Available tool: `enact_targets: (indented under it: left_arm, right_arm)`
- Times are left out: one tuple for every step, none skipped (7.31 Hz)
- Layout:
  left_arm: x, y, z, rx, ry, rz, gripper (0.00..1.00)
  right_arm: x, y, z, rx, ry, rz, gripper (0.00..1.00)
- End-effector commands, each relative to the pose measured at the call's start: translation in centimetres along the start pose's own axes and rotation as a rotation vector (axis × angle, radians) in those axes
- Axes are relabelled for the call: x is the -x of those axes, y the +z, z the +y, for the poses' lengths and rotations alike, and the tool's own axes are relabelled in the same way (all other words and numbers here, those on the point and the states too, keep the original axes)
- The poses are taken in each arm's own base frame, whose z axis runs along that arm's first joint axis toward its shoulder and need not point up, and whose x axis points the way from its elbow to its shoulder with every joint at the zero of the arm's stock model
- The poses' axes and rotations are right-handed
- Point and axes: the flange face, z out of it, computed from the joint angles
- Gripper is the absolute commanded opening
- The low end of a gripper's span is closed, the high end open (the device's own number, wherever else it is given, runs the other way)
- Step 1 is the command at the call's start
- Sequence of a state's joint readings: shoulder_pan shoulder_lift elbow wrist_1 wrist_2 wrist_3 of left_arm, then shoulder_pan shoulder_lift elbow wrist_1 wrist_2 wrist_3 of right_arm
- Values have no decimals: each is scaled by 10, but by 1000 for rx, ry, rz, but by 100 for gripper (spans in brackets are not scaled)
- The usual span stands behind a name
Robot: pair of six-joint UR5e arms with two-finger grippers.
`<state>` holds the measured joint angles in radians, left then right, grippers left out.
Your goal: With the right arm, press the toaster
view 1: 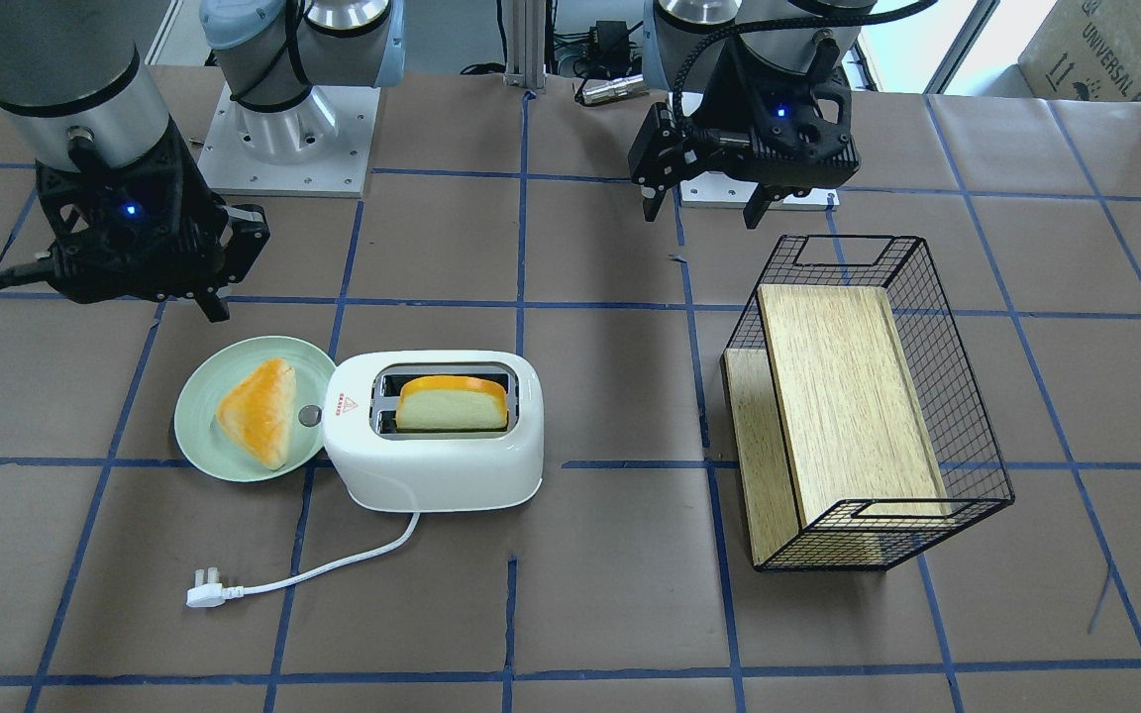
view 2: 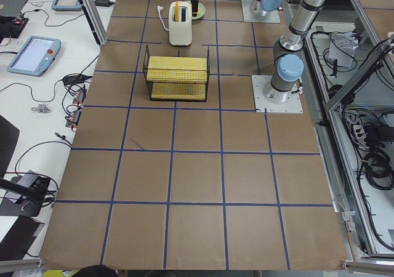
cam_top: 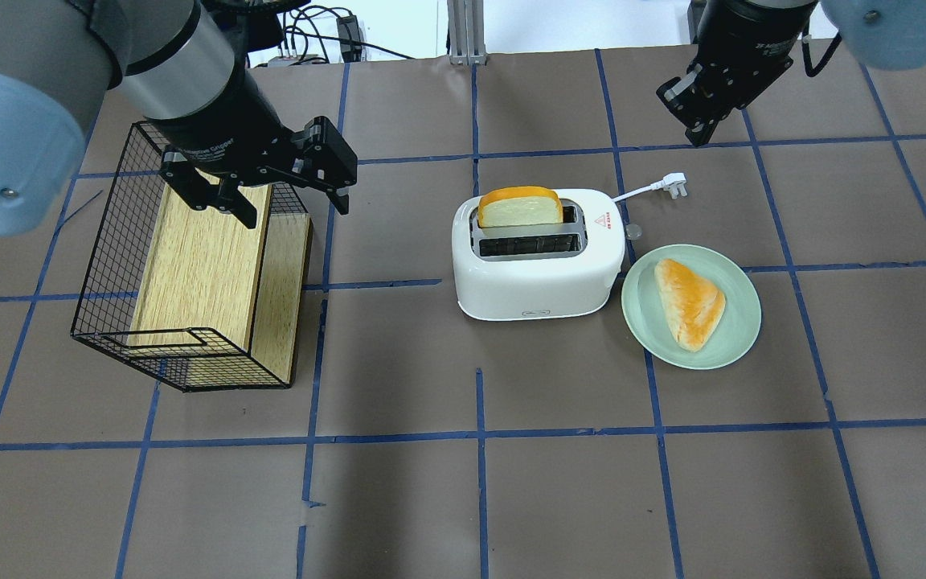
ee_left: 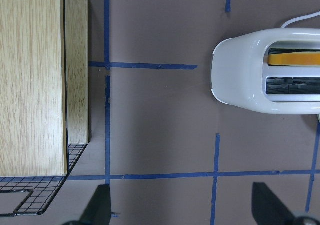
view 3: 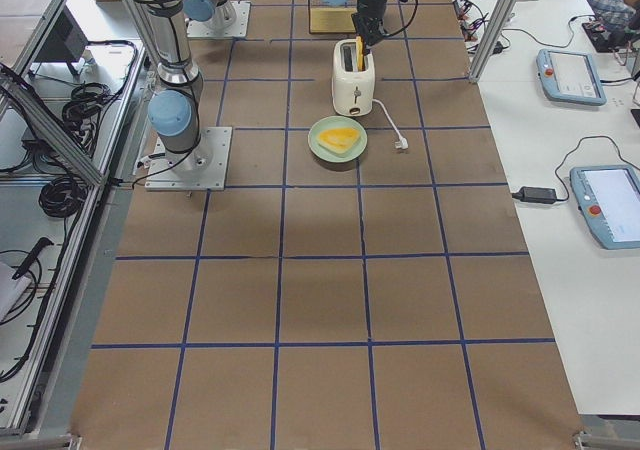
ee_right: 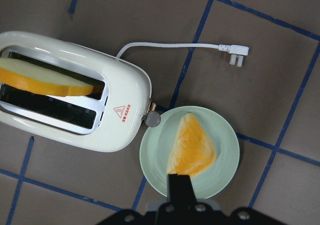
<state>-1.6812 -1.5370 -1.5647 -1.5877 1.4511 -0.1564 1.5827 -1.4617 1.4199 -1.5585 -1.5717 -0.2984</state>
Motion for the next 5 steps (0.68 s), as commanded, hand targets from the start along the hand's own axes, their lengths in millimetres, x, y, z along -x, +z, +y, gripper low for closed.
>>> enact_targets:
  left_arm:
    - [0, 0, 0, 0, 0, 0, 100]
    - [0, 0, 0, 0, 0, 0, 100]
    - [0, 0, 0, 0, 0, 0, 100]
    - [0, 0, 0, 0, 0, 0, 100]
    - [0, 0, 0, 0, 0, 0, 100]
  right_arm:
    - [4, -15, 13, 5, 104, -7, 17]
    - [3, -10, 13, 16, 170, -9, 17]
    - [6, -10, 16, 18, 191, -19, 33]
    - [5, -8, 14, 18, 215, -20, 61]
    - [5, -10, 12, 10, 297, -21, 70]
